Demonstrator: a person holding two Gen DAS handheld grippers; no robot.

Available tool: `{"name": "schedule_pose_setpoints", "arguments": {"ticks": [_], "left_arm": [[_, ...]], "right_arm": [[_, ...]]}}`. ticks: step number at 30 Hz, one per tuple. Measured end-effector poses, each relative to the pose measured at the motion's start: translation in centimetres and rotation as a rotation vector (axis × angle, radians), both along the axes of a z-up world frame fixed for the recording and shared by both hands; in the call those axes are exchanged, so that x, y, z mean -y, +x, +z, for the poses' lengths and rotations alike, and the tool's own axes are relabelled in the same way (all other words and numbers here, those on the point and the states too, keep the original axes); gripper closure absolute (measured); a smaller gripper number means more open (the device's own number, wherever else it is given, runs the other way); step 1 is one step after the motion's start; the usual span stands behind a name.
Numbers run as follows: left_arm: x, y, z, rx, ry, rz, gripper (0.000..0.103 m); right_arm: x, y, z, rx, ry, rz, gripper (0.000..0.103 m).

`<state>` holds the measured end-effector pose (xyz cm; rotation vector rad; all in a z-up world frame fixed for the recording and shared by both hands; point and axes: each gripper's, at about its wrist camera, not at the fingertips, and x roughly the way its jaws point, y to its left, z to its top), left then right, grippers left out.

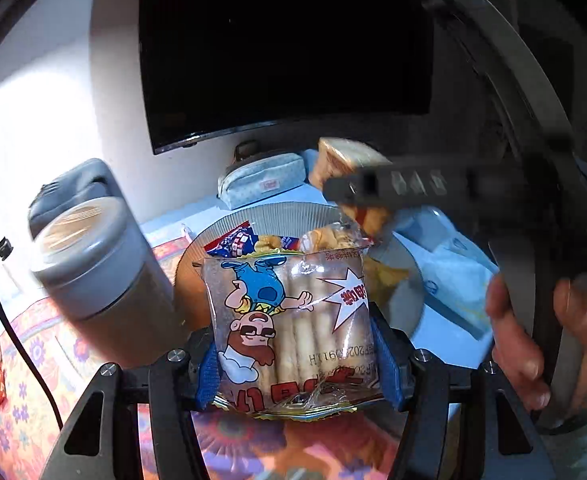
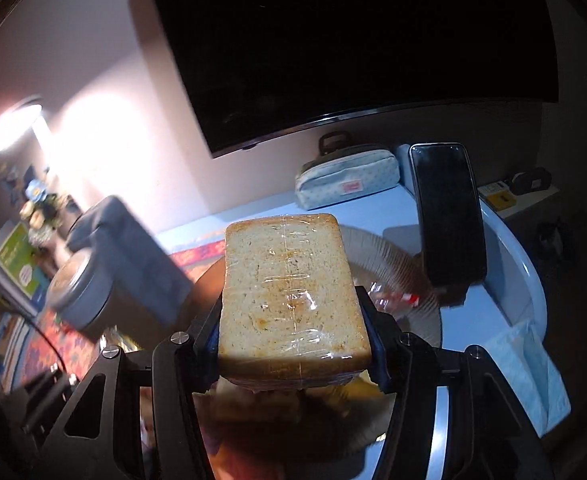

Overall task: Organize snacks
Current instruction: 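Carry both snacks to the glass plate and open both tools over it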

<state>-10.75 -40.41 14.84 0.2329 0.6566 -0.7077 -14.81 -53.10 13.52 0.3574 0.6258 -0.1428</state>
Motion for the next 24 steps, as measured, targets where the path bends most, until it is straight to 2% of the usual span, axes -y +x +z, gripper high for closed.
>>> {"name": "schedule_pose_setpoints", "arguments": {"ticks": [6, 12, 13, 16, 17, 19, 24], "left_arm": [[3.0, 1.0, -0.9, 0.048, 0.040, -0.007, 0.042], [4.5, 1.1, -1.5, 0.105, 0.060, -0.013, 0.042], [4.9, 0.9, -1.6, 0.132, 0.068, -0.012, 0.039], [4.8, 0.1, -1.7, 0.187, 0.079, -0.010, 0.027], [4.5, 0.0, -1.5, 0.187, 0.067, -0.018, 0.023], [4.2, -0.2, -1.4, 0.184, 0.051, -0.020, 0.022], [2.4, -1.4, -0.5, 0.163, 0.000, -0.065, 0.022]], "right_arm": [[2.3, 4.4, -1.0, -0.062, 0.017, -0.009, 0.048], [3.3, 6.8, -1.6, -0.091, 0.020, 0.028, 0.047], [3.3, 7.1, -1.7, -0.107, 0.017, 0.039, 0.047], [3.3, 6.6, -1.7, -0.103, 0.010, 0.047, 0.045], [3.3, 6.2, -1.6, -0.088, 0.011, 0.044, 0.038], [3.4, 5.4, -1.1, -0.056, 0.016, 0.040, 0.033], [3.1, 3.9, 0.0, -0.035, 0.022, 0.040, 0.033]]}}
